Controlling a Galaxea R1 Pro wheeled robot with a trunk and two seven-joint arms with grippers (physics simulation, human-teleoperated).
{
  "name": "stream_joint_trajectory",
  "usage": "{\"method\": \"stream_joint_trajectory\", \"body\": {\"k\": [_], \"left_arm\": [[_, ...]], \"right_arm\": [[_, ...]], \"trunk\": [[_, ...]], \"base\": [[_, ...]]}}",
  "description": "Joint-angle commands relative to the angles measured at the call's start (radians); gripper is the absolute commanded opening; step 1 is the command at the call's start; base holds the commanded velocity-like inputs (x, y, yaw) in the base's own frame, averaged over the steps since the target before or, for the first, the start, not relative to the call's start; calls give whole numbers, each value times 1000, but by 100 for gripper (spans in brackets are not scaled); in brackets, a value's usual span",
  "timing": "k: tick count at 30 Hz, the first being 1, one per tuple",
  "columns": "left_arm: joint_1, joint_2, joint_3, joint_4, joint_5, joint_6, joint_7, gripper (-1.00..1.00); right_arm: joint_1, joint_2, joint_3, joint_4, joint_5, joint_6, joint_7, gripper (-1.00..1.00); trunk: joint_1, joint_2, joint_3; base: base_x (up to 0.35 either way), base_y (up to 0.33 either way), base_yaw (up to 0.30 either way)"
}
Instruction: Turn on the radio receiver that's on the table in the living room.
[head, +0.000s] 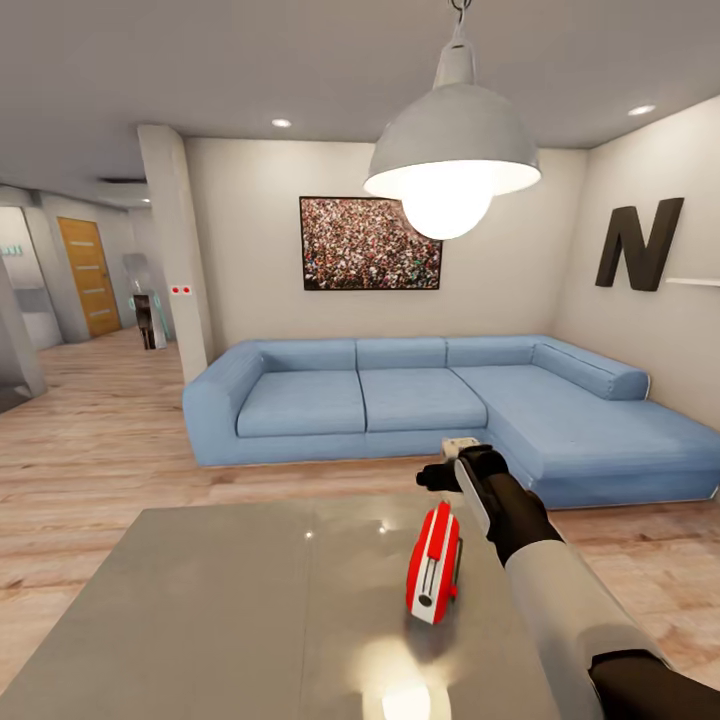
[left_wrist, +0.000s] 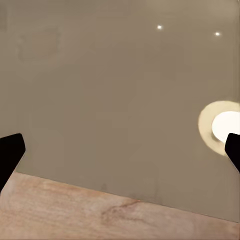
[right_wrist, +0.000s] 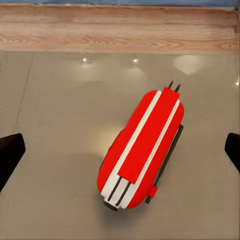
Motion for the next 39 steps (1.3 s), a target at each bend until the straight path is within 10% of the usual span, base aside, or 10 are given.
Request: {"method": "stream_joint_trajectory", "body": {"k": [1,39], "left_arm": [[0,0,0,0,0,0,0,100],[0,1,5,0,0,0,2,100]], "right_arm": [[0,0,0,0,0,-9,0,100],[0,0,1,2,-4,-37,0,100]], "trunk": [[0,0,0],[0,0,0]], "base": [[50,17,0],[3,51,-64]]}}
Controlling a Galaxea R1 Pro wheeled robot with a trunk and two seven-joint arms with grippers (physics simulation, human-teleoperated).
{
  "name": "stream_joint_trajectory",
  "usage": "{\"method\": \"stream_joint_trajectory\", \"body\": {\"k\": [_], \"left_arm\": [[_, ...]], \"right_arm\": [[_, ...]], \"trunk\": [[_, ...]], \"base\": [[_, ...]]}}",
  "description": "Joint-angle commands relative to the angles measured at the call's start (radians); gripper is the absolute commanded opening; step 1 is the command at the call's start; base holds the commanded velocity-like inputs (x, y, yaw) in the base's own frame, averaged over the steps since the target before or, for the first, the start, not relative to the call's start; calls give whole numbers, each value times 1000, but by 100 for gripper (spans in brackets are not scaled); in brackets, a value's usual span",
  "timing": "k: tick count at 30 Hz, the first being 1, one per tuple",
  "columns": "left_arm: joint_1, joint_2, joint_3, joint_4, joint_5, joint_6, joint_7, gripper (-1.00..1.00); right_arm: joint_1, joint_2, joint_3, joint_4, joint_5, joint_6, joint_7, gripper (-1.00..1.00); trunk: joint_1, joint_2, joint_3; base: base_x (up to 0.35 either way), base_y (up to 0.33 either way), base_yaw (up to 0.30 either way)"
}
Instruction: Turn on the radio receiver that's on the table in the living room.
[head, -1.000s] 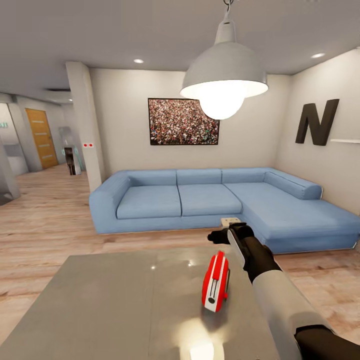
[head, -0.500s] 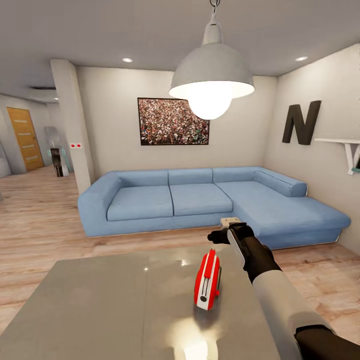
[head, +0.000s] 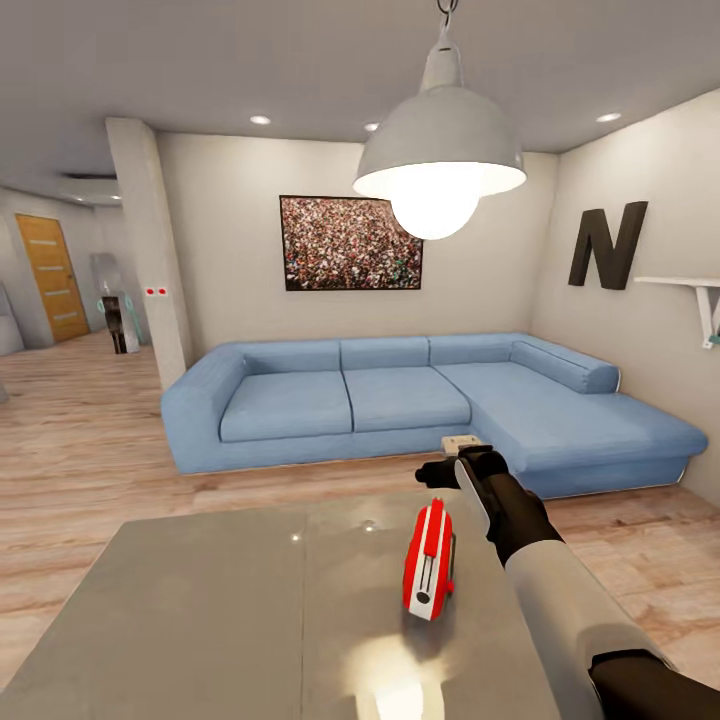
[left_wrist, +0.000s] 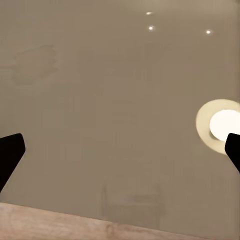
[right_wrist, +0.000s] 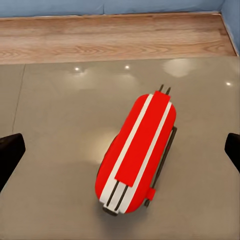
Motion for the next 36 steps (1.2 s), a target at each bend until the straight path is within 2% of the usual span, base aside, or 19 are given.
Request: {"method": "stream_joint_trajectory", "body": {"k": [1,23,31,36], "left_arm": [[0,0,0,0,0,0,0,100],[0,-1,-2,-12,14,-3,-11,100],[0,-1,-1,-12,14,-41,-11,100],[0,-1,-1,-12,14,-47,-11,100]], "right_arm": [[0,0,0,1,0,2,-1,100],[0,-6,-2,40,-2,1,0,100],[0,-6,-2,45,0,-6,3,100],[0,-6,-2,46,1,-7,4,100]], "trunk": [[0,0,0],[0,0,0],[0,0,0],[19,-35,-16]], "base": [[0,6,0],[0,0,0],[0,0,0],[0,0,0]]}}
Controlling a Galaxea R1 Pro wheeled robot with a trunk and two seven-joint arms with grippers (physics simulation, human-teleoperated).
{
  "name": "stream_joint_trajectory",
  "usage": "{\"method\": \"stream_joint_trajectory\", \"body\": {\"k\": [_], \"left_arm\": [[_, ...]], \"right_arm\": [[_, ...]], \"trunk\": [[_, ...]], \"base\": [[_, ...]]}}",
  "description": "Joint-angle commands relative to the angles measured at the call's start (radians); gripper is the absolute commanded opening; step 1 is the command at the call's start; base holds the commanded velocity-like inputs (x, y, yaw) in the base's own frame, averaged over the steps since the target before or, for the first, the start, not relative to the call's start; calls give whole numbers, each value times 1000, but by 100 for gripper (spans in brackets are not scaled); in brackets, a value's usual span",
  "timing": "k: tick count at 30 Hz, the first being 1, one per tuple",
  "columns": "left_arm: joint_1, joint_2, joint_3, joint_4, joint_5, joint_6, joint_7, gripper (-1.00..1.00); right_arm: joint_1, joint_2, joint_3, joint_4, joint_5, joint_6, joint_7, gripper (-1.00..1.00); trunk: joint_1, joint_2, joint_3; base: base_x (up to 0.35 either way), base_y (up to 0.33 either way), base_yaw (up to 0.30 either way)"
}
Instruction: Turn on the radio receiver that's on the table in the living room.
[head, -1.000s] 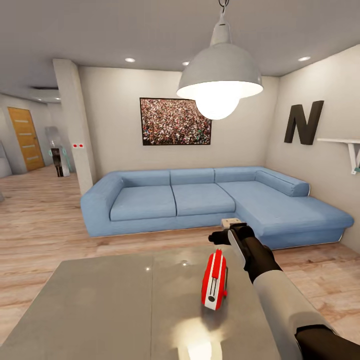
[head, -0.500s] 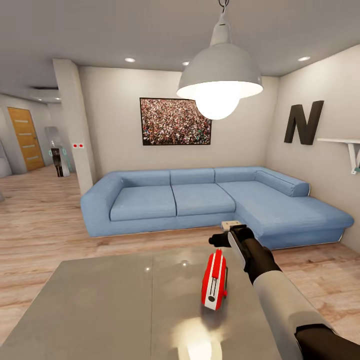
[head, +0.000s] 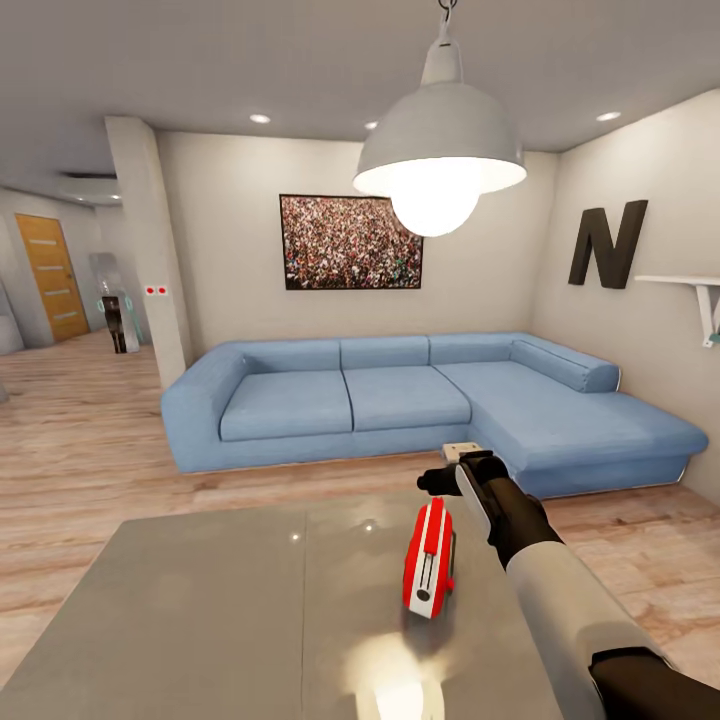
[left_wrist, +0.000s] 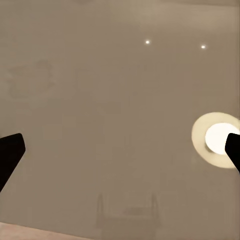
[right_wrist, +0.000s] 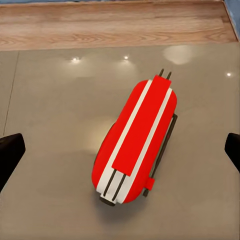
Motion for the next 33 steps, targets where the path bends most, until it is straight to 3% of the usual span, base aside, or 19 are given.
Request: {"method": "stream_joint_trajectory", "body": {"k": [1,30,33], "left_arm": [[0,0,0,0,0,0,1,100],[0,-8,1,0,-2,-5,12,100],[0,-7,1,0,-1,-4,12,100]], "right_arm": [[0,0,0,0,0,0,0,100],[0,-12,0,0,0,-18,3,100],[0,-12,0,0,0,-22,4,100]], "trunk": [[4,-7,-3],[115,-210,-94],[115,-210,-94]], "base": [[0,0,0],[0,0,0],[0,0,0]]}}
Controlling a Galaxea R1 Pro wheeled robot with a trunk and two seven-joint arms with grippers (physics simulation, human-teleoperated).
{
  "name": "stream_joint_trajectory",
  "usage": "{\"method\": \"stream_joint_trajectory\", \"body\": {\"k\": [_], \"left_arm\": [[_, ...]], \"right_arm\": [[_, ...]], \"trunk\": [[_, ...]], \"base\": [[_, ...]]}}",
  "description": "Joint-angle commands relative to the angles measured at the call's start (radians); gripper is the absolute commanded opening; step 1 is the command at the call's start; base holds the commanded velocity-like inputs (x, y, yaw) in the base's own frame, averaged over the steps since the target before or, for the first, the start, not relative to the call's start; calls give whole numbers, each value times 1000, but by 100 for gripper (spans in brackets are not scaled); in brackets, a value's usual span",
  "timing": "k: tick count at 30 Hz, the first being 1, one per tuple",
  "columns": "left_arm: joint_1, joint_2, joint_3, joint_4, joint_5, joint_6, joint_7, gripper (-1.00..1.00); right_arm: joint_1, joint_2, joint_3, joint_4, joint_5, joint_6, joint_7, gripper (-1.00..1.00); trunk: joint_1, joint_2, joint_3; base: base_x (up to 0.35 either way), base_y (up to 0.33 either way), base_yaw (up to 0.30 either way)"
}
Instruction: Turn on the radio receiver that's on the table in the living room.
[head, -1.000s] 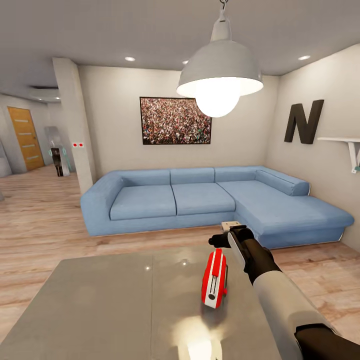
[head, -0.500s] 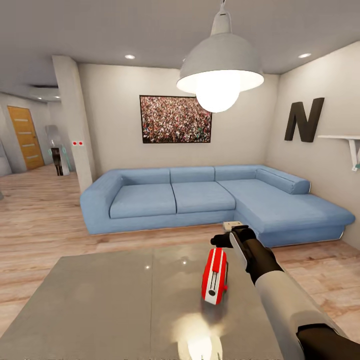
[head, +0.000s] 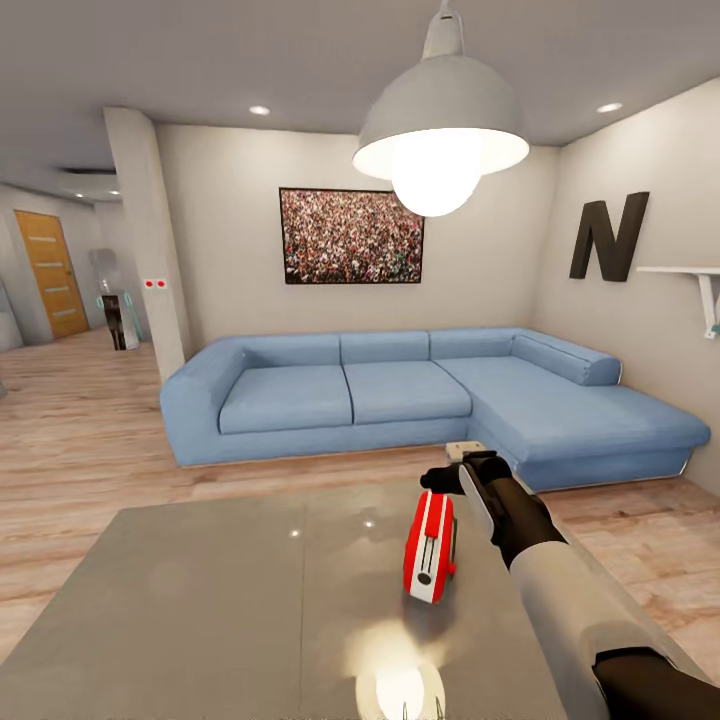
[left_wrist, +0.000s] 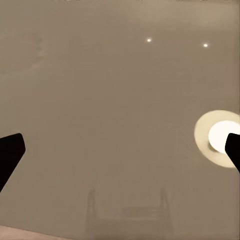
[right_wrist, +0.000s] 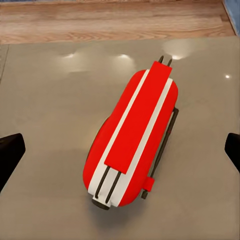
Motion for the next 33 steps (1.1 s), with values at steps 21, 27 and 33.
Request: {"method": "stream_joint_trajectory", "body": {"k": [21,27,33], "left_arm": [[0,0,-1,1,-3,1,-9,100],[0,-2,-3,3,-1,1,-11,100],[0,-4,-3,2,1,1,-13,100]], "right_arm": [[0,0,0,0,-1,-3,0,100],[0,0,0,0,0,-3,0,100],[0,0,1,-1,2,-5,0,100]], "trunk": [[0,0,-25],[0,0,-34],[0,0,-44]], "base": [[0,0,0],[0,0,0],[0,0,0]]}}
